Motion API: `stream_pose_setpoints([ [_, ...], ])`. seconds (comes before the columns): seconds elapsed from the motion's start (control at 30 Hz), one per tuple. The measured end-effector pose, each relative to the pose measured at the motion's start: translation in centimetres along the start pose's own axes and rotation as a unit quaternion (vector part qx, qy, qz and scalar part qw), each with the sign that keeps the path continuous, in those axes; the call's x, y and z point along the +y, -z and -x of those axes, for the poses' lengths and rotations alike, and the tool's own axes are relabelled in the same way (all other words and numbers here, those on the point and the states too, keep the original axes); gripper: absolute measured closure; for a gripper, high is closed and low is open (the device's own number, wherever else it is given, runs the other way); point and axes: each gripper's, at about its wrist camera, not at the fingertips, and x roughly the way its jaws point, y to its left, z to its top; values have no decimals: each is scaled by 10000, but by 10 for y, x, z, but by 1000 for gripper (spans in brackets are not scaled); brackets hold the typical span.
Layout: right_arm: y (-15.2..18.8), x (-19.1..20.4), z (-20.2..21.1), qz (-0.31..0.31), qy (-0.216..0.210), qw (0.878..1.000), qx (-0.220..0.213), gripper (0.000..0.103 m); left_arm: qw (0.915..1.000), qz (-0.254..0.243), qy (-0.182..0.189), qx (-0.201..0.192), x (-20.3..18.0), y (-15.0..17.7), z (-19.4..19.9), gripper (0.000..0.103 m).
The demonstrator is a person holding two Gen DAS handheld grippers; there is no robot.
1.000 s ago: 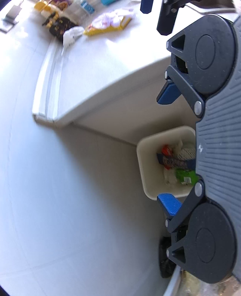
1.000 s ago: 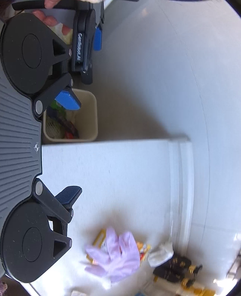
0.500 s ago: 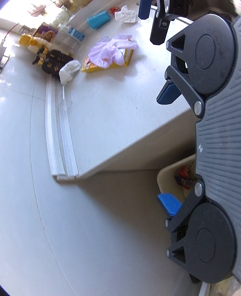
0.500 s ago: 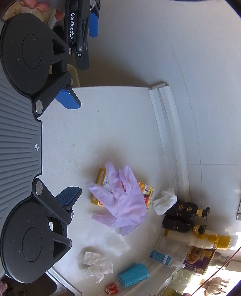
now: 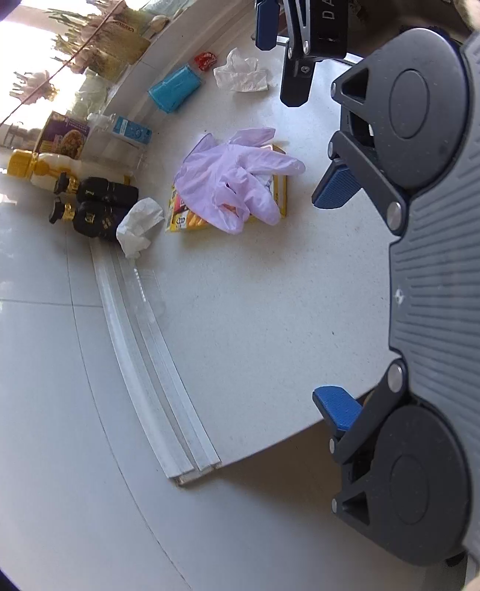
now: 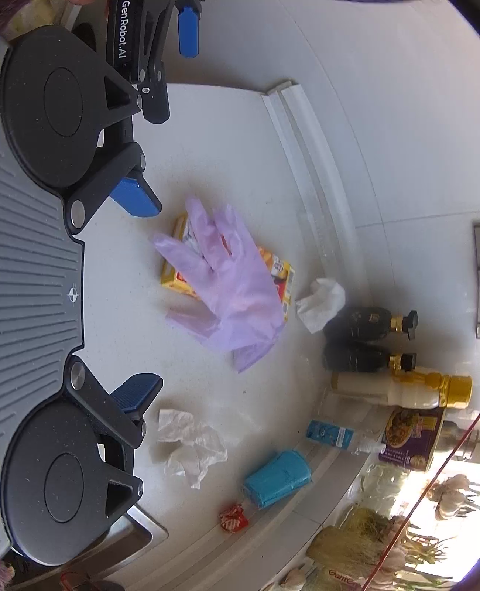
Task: Collect trash
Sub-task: 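Move both tools back up over the counter toward the lilac glove, then close left tool on the lilac glove while right tool grasps the white tissue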
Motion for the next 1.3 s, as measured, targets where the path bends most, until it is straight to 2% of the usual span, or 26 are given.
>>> stream_pose_setpoints([
  [0.3, -7, -46, -20, -233, 371, 9990, 13, 9, 9982, -278, 483, -202, -32, -29, -26, 2],
  [0.47, -12, -65, -32, -357, 478, 9982, 72, 9, 9944, -550, 828, -349, -54, -47, -41, 13],
  [0.7, -21, -88, -47, -440, 625, 9970, 82, 9, 9843, -1272, 1110, -512, -91, -72, -67, 25],
  [0.93, -26, -108, -65, -543, 693, 9960, 158, 9, 9766, -1871, 1002, -335, -114, -83, -102, 42],
  [1.1, -28, -117, -77, -626, 682, 9955, 213, 9, 9772, -1931, 872, -158, -119, -79, -113, 58],
  [1.2, -28, -118, -82, -662, 651, 9954, 237, 9, 9778, -1956, 718, -233, -119, -77, -113, 69],
  [1.23, -28, -118, -83, -668, 646, 9954, 242, 9, 9778, -1967, 673, -253, -119, -76, -113, 76],
  [1.3, -28, -118, -84, -697, 637, 9952, 247, 9, 9780, -1939, 722, -283, -117, -76, -112, 80],
])
